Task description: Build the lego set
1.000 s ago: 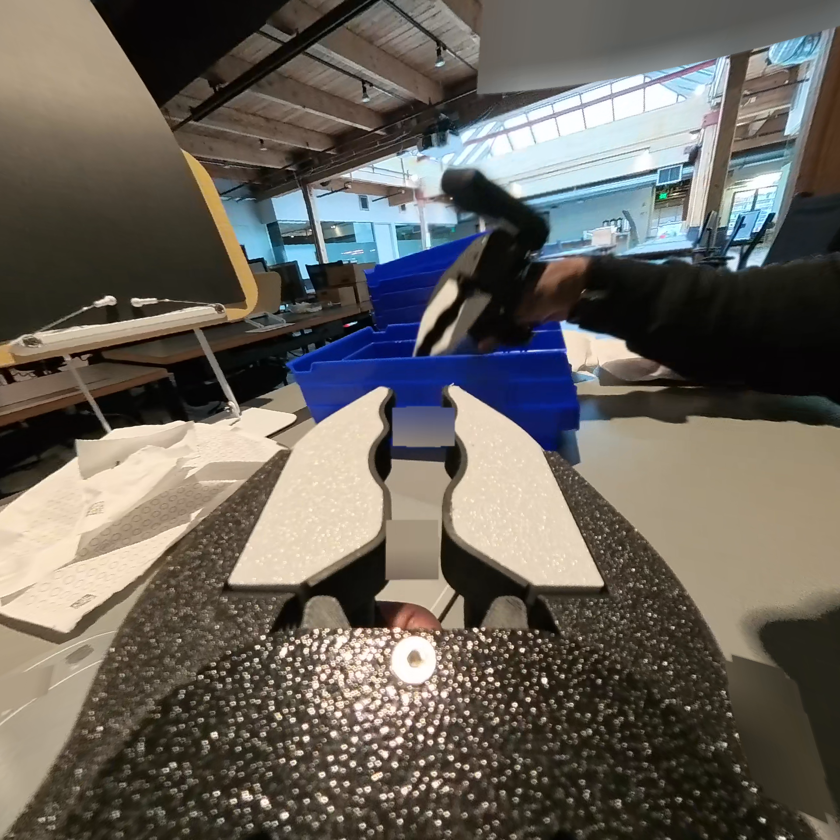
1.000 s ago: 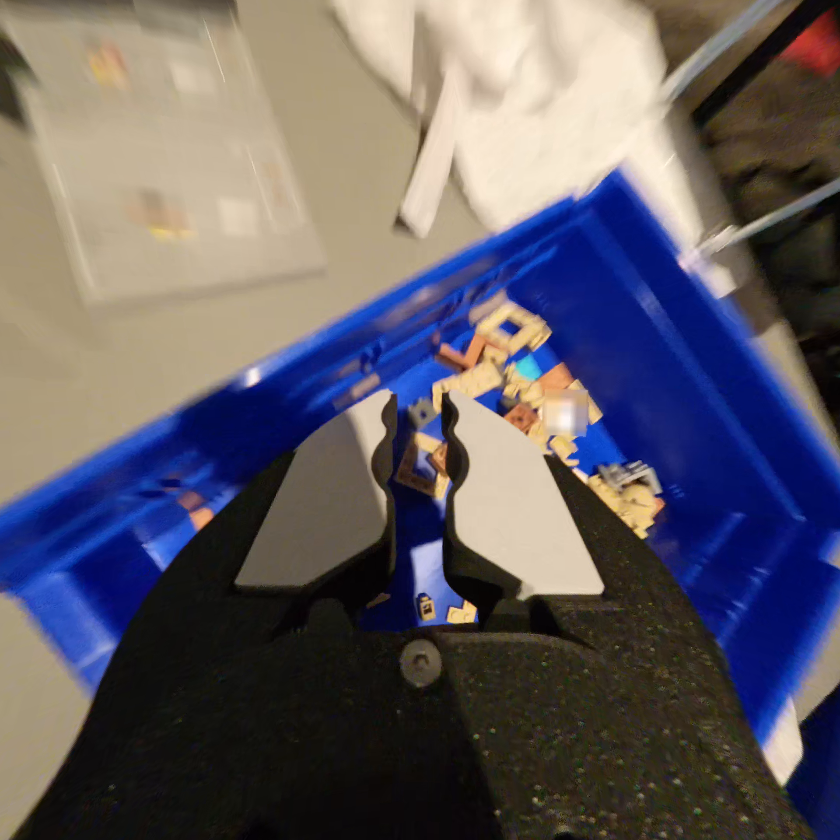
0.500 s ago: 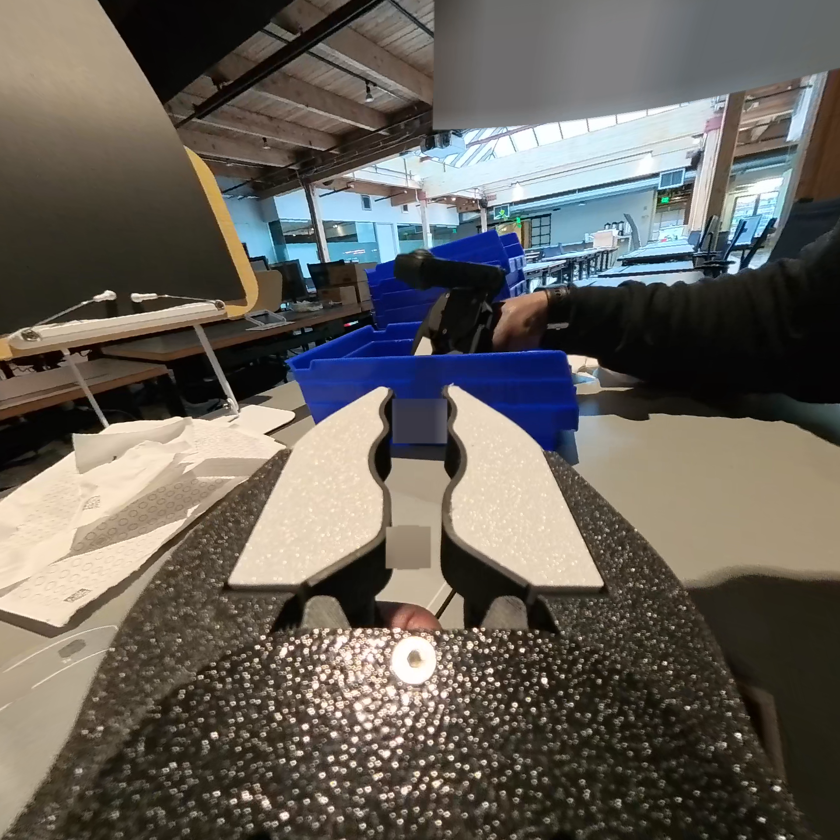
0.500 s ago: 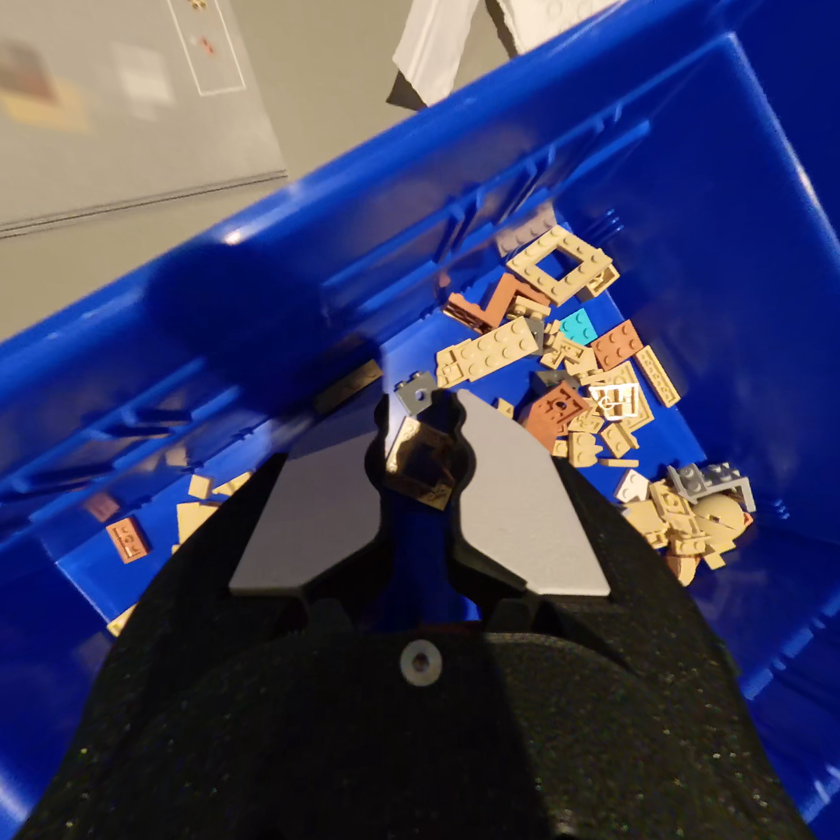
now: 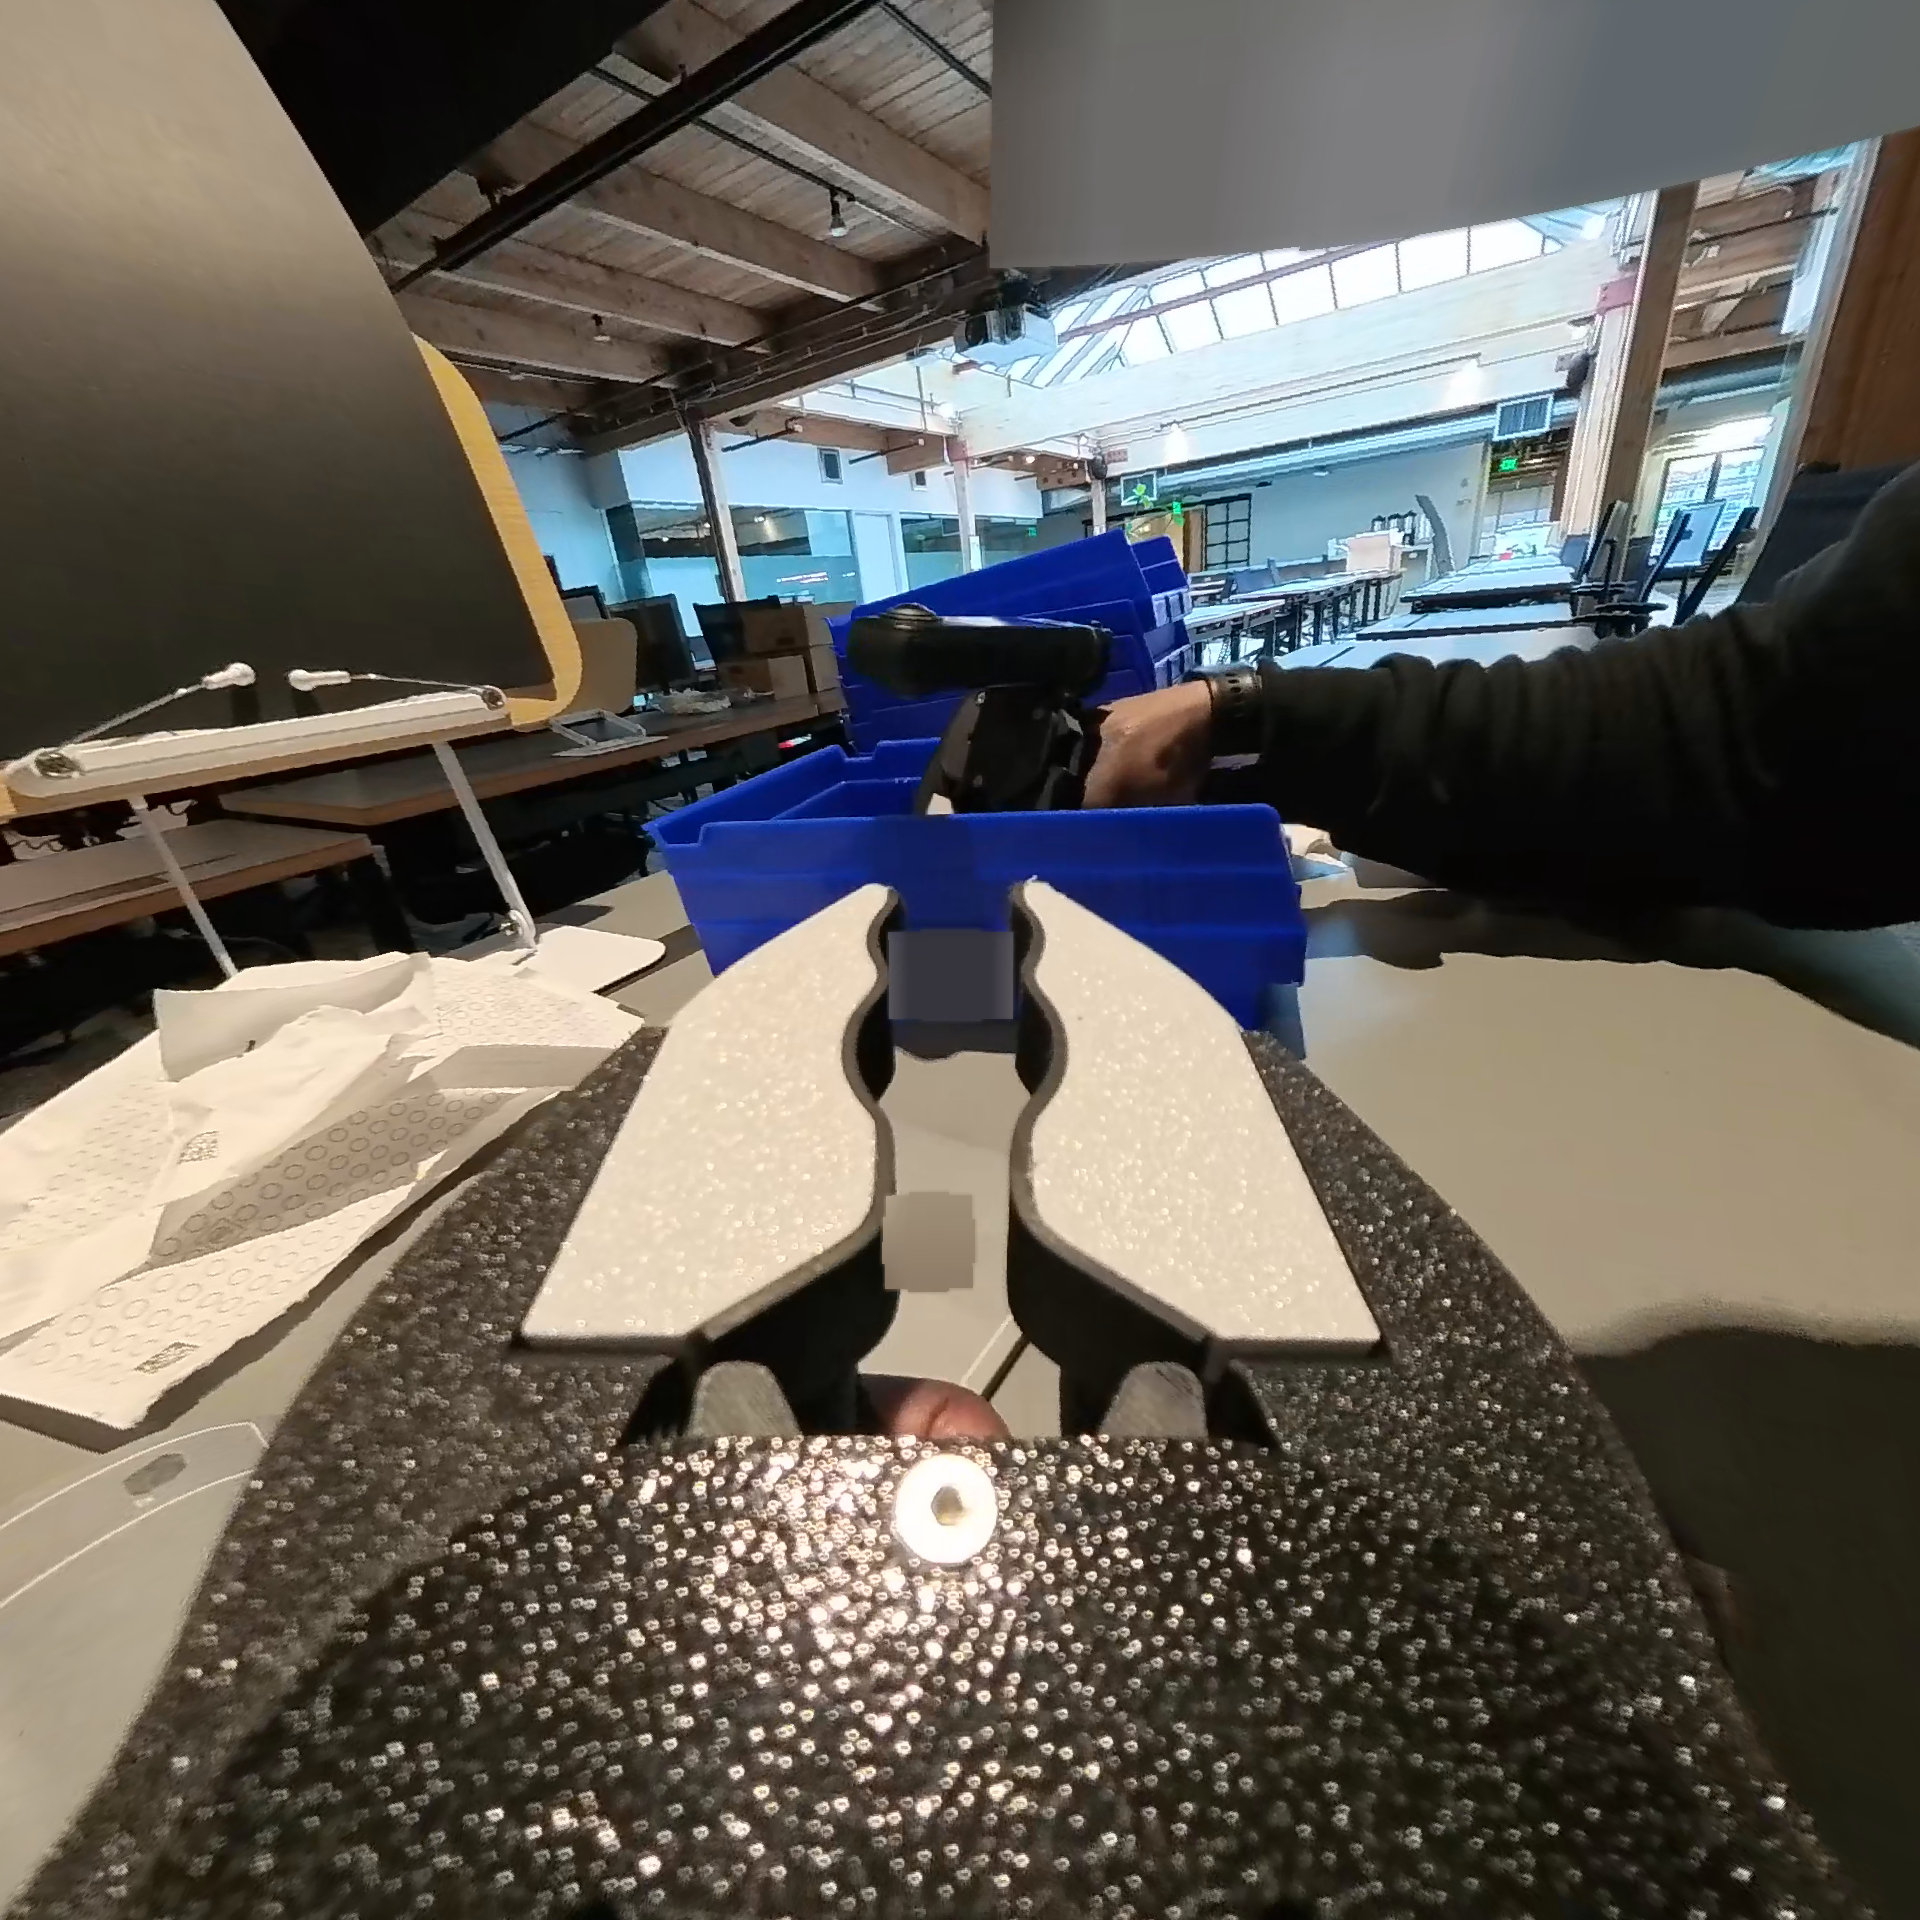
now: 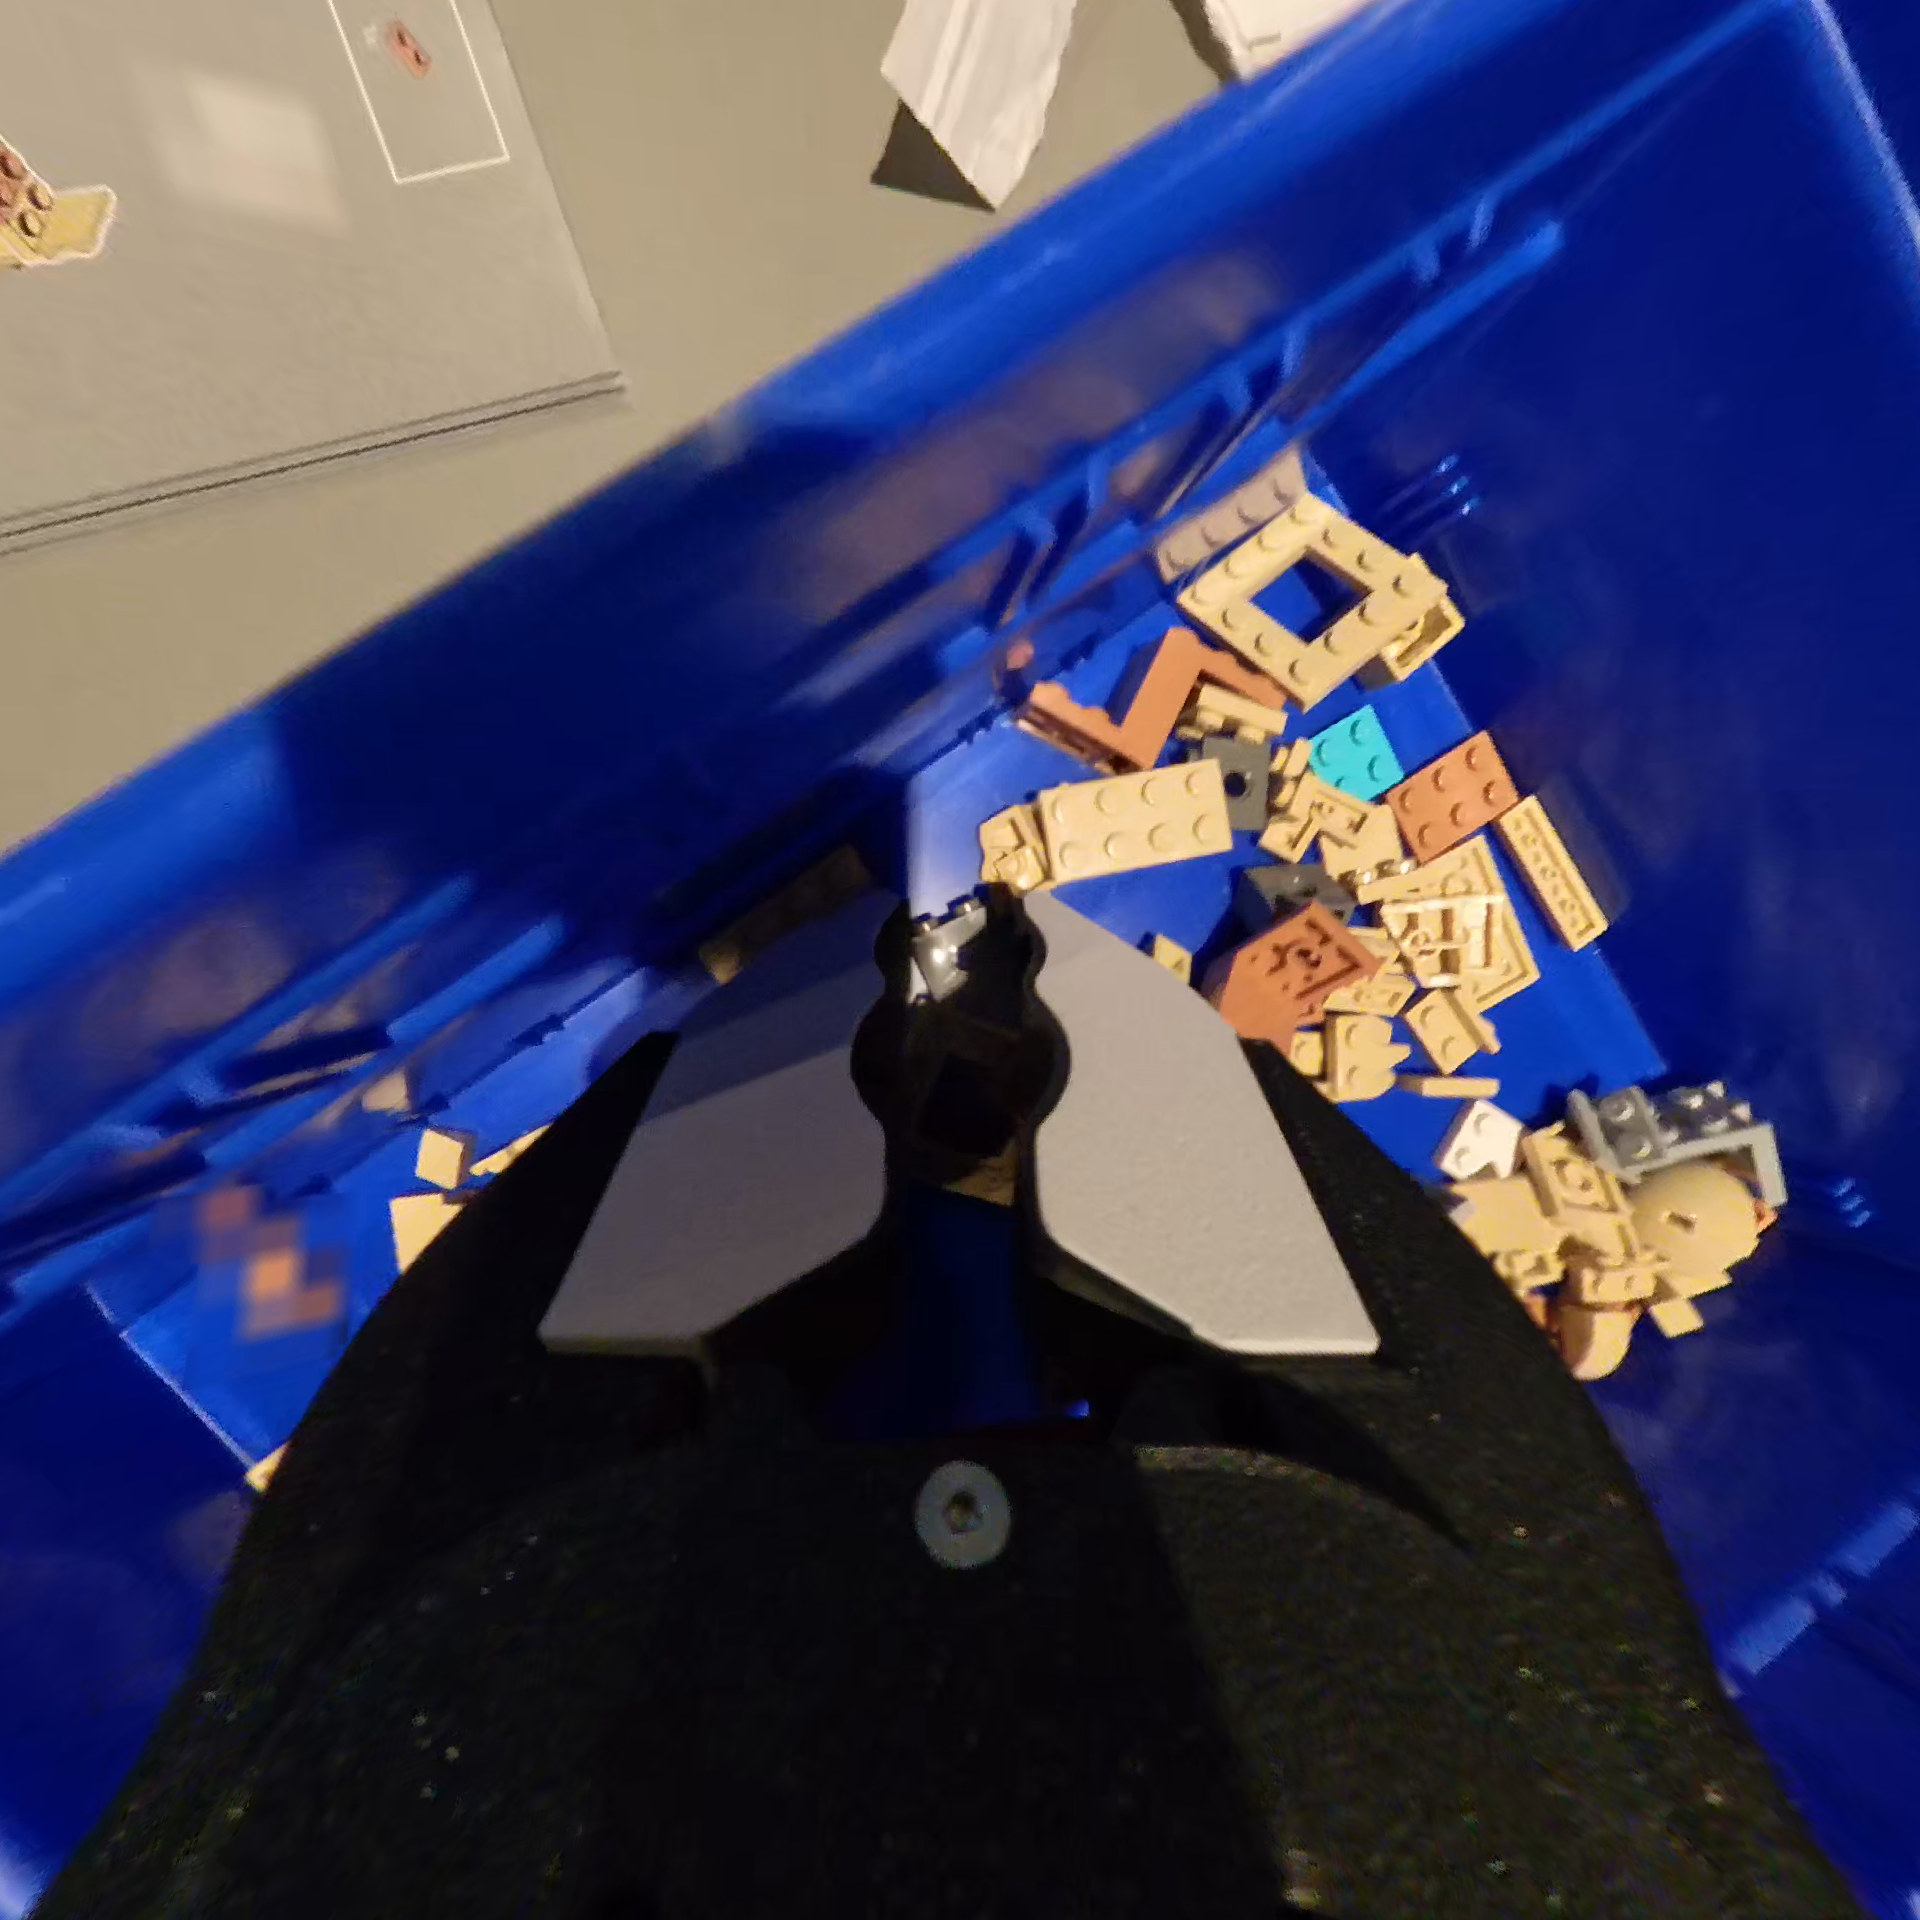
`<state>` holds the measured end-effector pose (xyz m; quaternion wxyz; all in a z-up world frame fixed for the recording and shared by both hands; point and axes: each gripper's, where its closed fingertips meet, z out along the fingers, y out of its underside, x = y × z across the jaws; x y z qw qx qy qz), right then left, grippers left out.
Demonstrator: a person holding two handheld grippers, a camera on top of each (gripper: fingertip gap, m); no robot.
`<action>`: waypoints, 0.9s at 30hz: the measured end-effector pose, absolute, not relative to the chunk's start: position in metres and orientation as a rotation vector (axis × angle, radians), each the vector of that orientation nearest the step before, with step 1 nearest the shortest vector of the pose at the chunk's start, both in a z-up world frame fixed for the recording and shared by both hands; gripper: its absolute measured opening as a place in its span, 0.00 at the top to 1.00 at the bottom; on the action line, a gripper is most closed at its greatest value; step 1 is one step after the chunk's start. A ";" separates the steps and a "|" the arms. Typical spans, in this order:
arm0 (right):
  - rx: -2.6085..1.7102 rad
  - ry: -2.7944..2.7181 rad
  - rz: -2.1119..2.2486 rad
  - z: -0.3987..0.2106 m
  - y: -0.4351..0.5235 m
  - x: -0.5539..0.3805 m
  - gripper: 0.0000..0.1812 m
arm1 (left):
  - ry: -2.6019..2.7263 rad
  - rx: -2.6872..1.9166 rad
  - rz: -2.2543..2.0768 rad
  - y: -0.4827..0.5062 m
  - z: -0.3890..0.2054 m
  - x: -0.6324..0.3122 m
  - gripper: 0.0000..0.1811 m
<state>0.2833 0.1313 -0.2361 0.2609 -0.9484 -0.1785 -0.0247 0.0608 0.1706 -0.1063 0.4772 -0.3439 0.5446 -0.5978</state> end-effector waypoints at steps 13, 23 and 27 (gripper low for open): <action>-2.134 -0.276 -0.018 -0.130 0.088 0.257 0.91 | 1.348 -0.856 -1.474 0.165 -0.103 0.053 0.90; -1.285 -0.129 0.849 0.014 0.045 0.138 0.91 | 1.381 -0.903 -1.494 0.137 -0.082 0.053 0.88; -1.240 -0.101 0.963 0.005 0.054 0.110 0.91 | 1.382 -0.915 -1.504 0.111 -0.068 0.055 0.86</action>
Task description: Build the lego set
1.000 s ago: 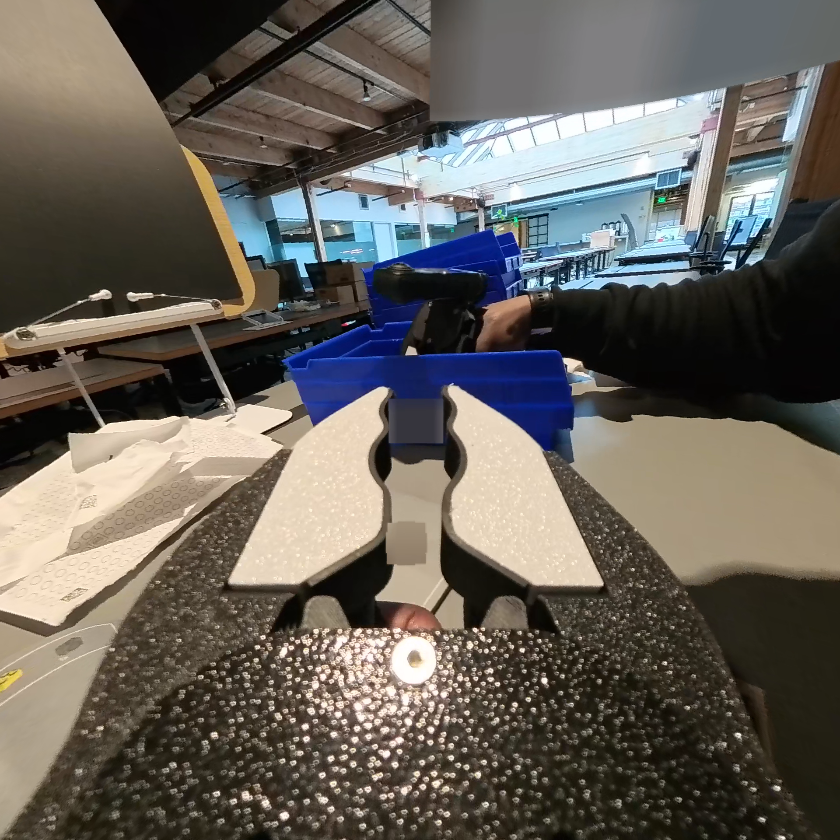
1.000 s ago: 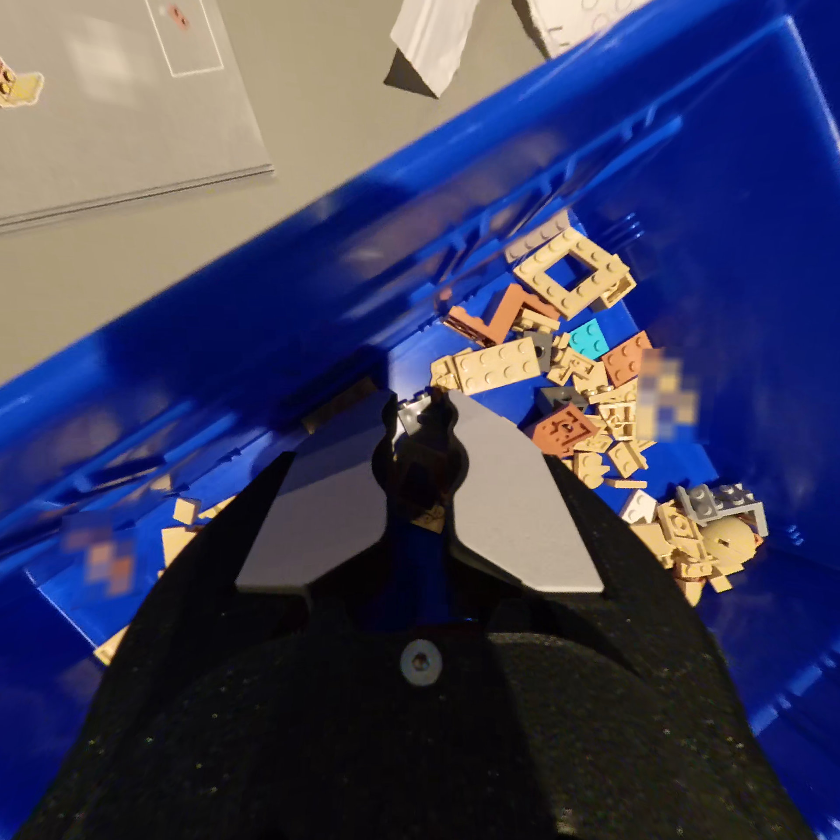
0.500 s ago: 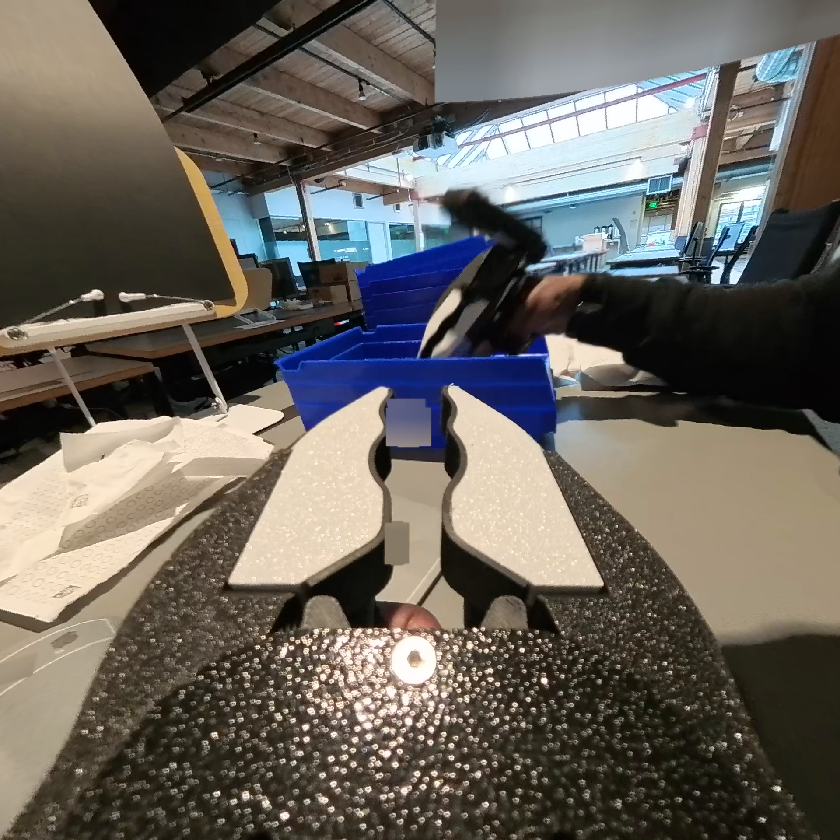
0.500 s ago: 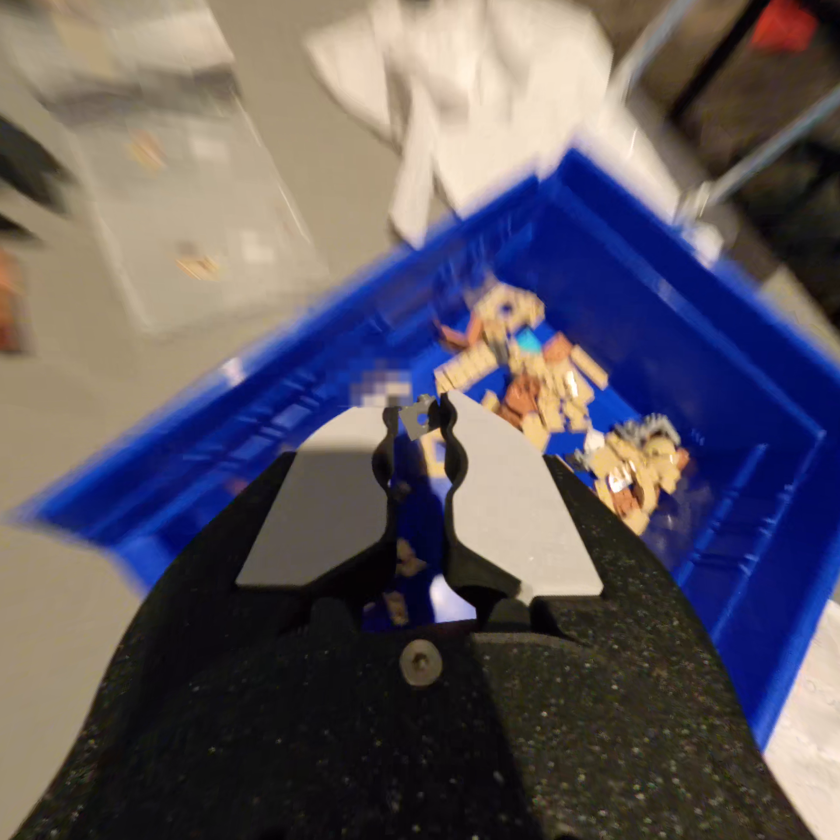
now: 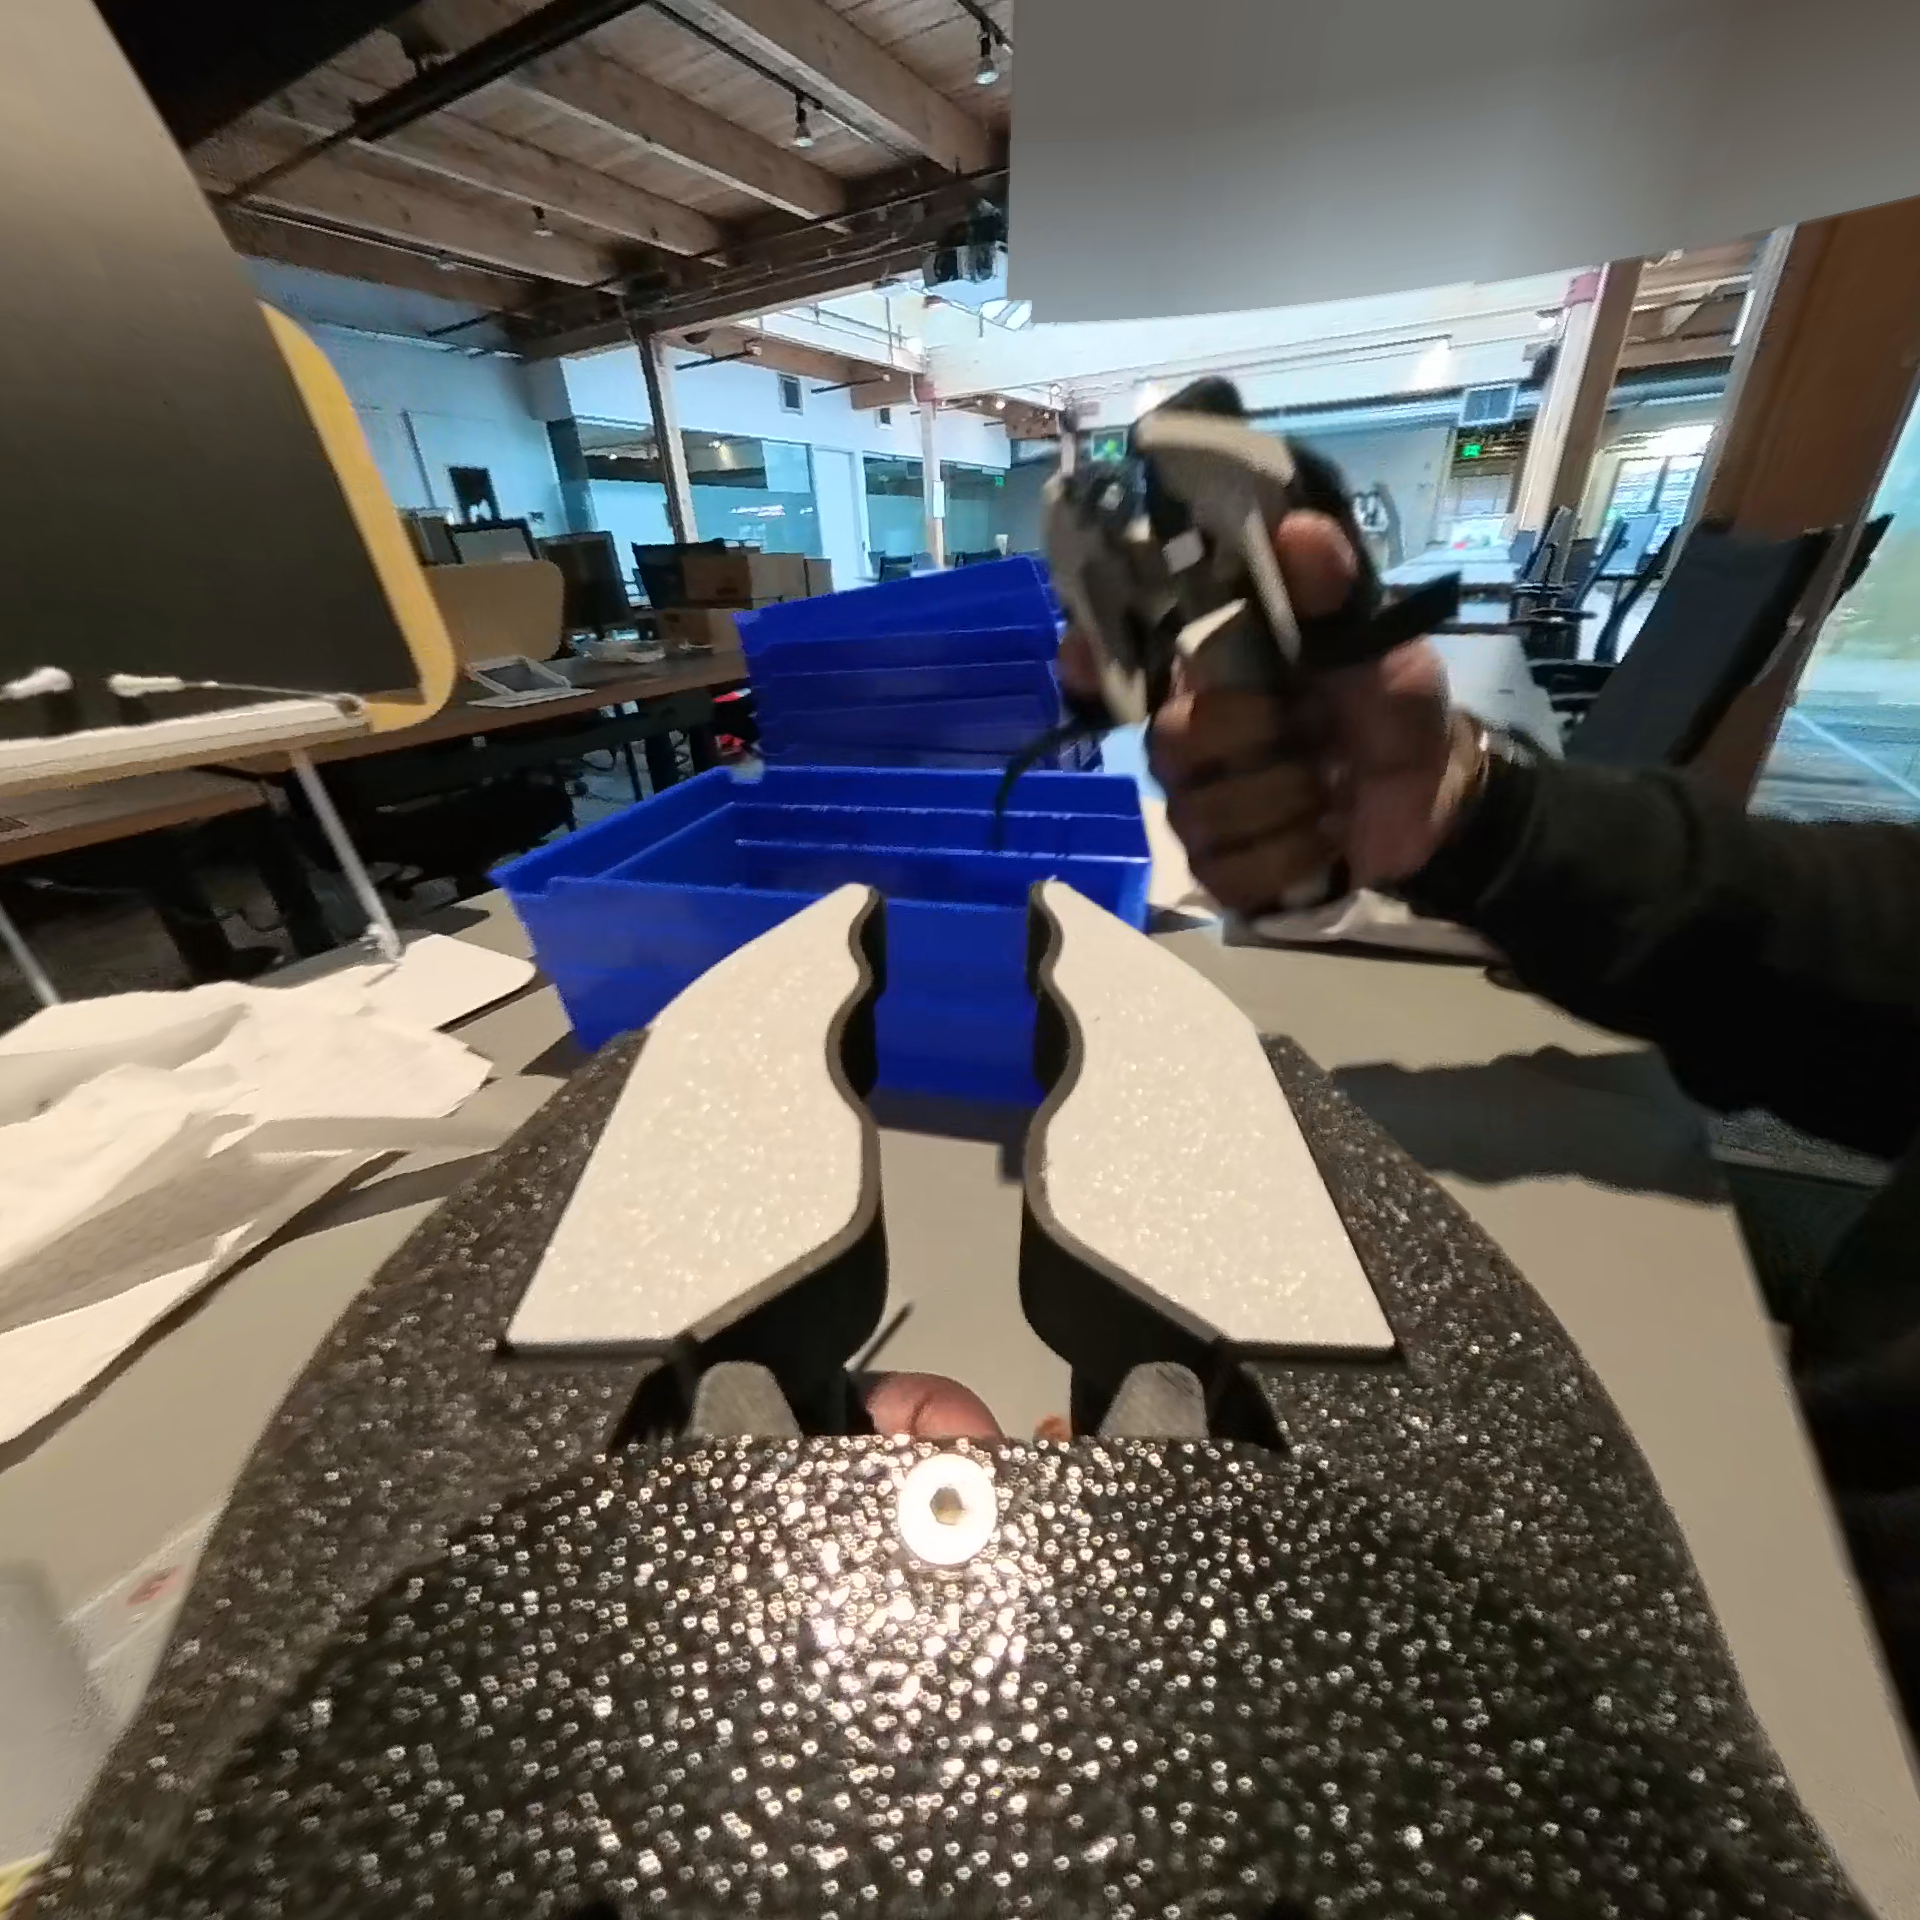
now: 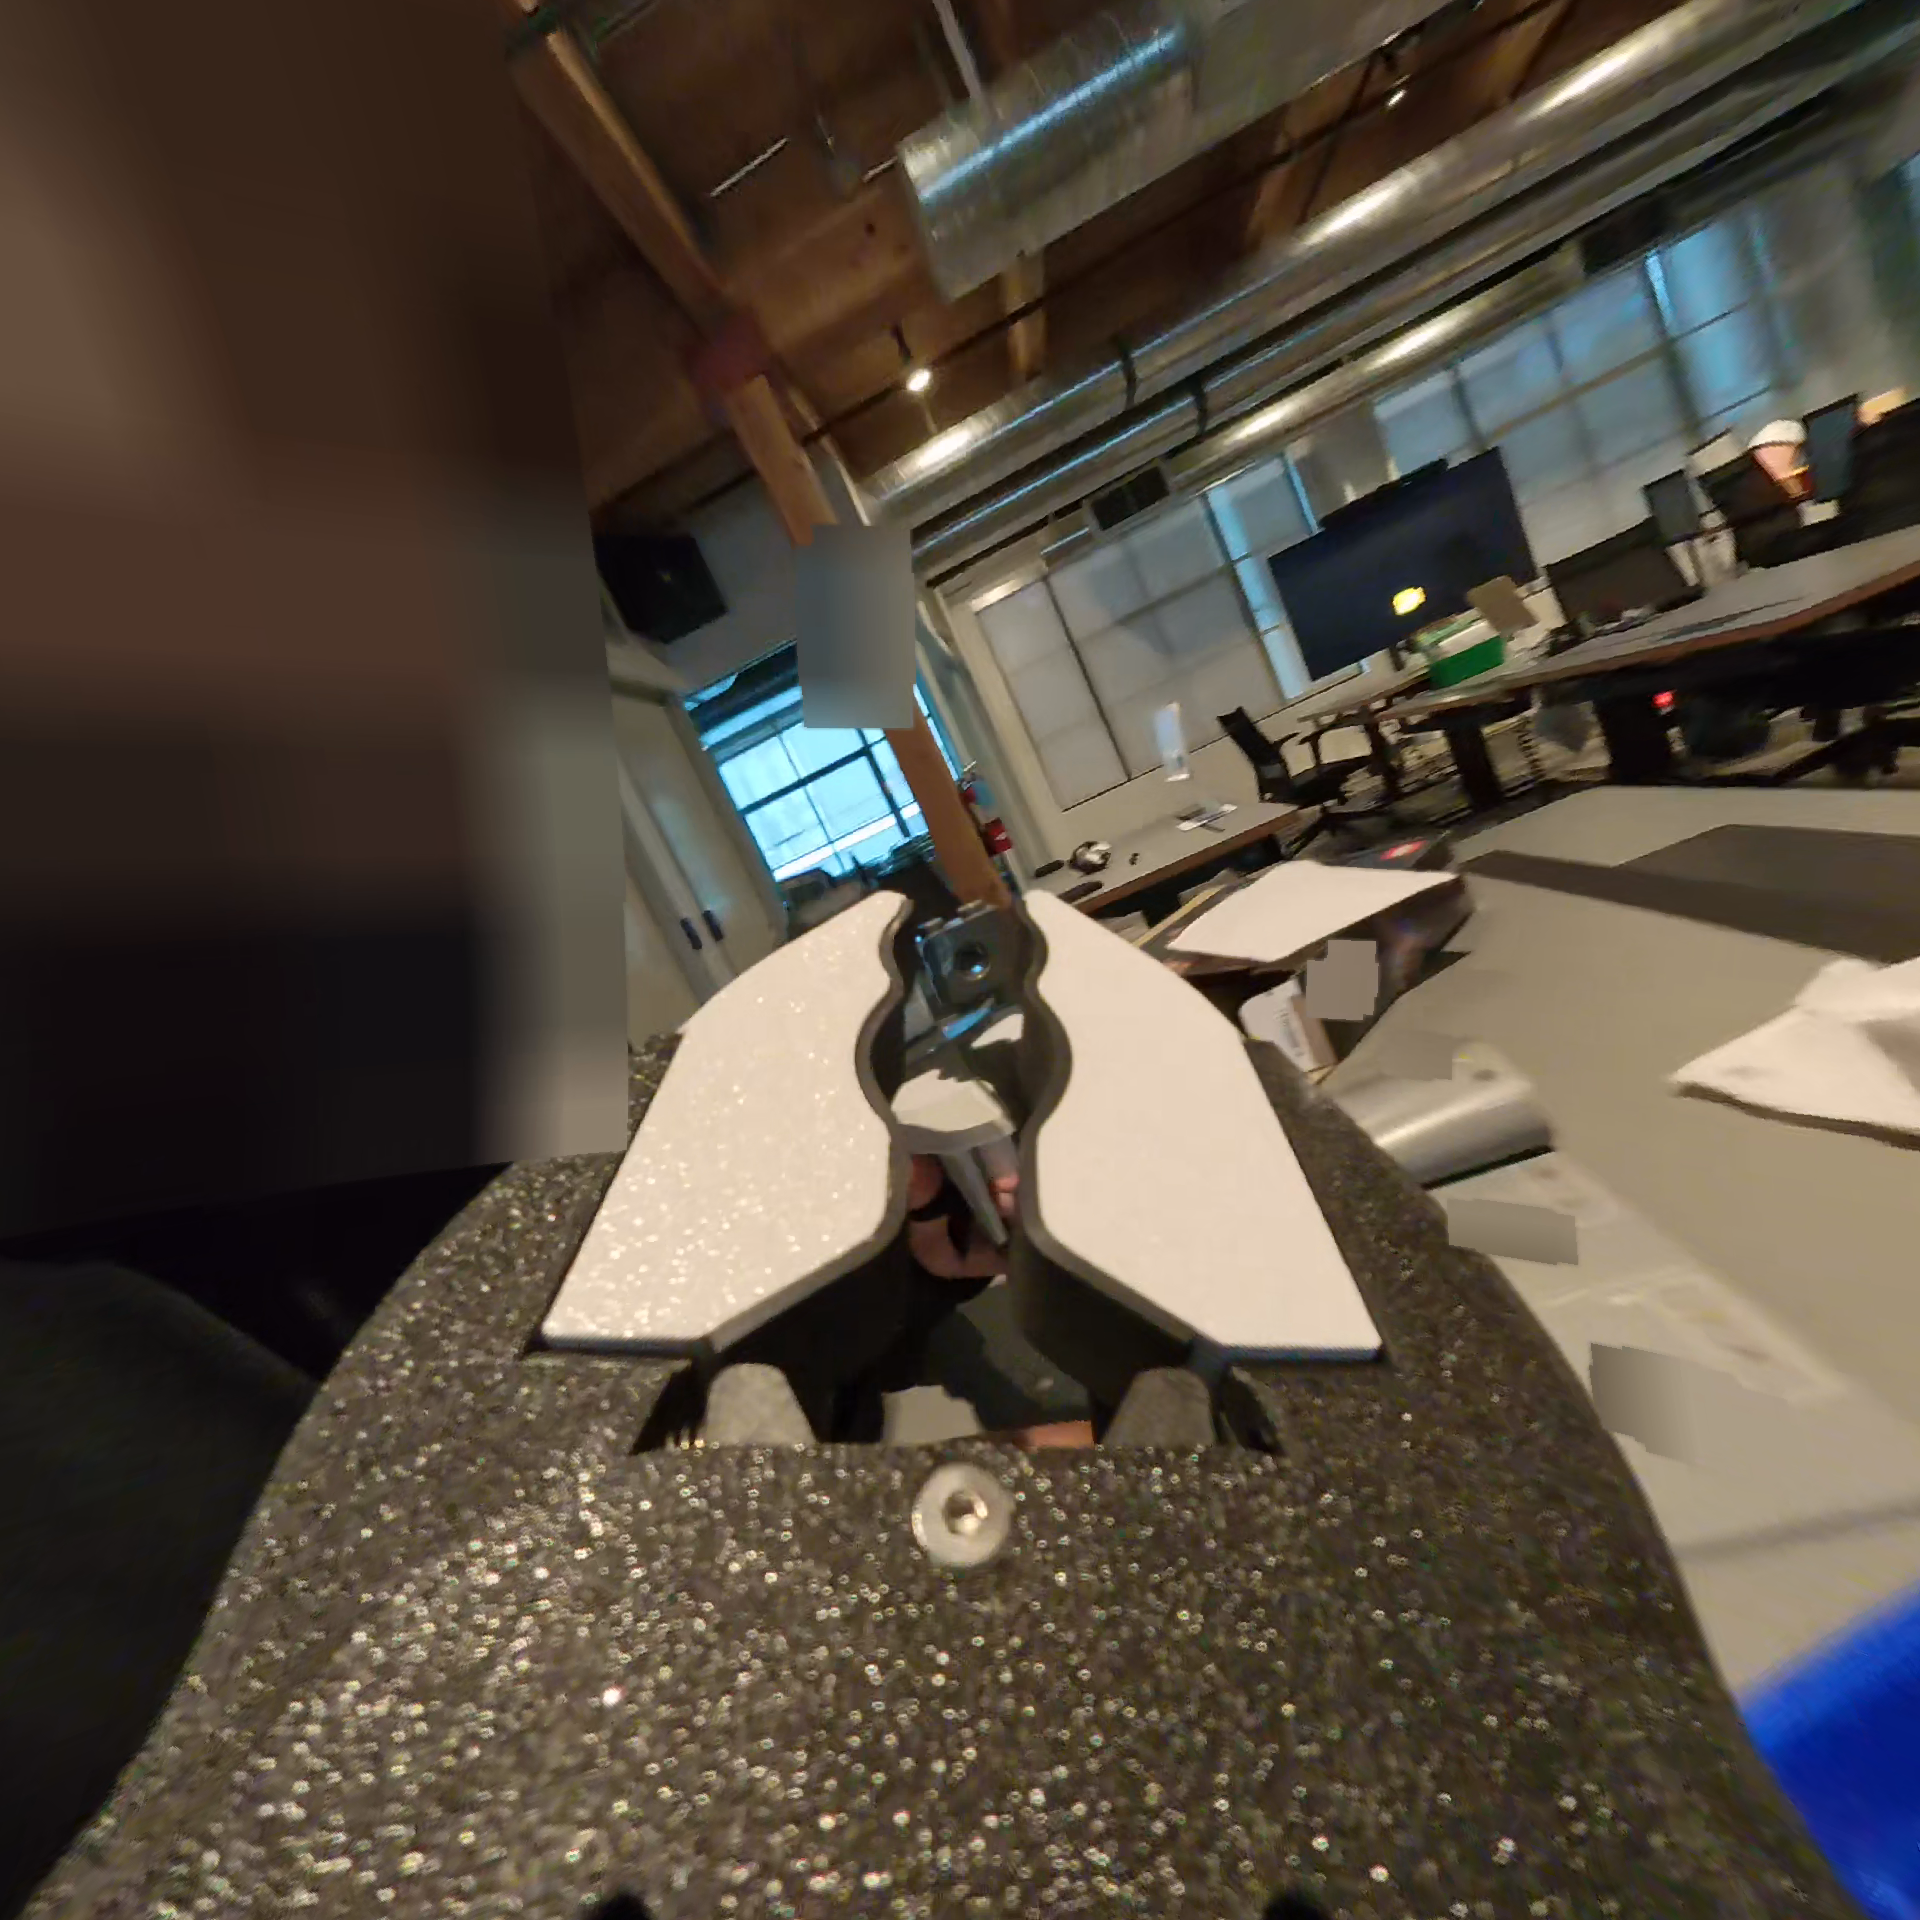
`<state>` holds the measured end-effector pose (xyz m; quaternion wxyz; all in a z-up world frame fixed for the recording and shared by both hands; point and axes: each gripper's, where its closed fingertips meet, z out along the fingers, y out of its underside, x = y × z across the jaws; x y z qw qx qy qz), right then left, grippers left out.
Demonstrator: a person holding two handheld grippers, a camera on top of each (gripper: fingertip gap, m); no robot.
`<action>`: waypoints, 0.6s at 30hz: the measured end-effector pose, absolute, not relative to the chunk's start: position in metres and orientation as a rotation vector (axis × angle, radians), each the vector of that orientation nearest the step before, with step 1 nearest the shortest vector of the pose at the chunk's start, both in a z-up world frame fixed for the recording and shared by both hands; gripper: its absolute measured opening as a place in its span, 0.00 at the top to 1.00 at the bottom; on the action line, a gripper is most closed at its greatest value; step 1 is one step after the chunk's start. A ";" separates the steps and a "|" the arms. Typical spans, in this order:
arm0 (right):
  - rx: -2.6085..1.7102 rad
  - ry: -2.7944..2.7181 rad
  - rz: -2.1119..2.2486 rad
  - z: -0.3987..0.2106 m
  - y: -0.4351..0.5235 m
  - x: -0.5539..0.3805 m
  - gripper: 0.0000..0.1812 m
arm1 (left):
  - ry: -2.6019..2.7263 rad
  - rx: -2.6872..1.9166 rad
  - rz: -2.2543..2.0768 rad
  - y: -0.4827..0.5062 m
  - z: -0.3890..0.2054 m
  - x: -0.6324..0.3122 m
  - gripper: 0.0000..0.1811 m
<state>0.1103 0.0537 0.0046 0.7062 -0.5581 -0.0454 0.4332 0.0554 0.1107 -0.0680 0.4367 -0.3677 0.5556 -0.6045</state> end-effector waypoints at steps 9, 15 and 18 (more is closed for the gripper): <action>-1.294 -0.212 1.178 -0.027 0.065 0.030 0.91 | 1.283 -0.672 -1.347 0.085 -0.036 0.016 0.79; -1.380 -0.239 1.334 -0.061 0.070 -0.012 0.91 | 1.443 -0.410 -0.873 0.071 -0.069 -0.018 0.81; -1.421 -0.298 1.302 -0.072 0.069 -0.027 0.91 | 1.469 -0.602 -1.016 0.072 -0.078 -0.025 0.80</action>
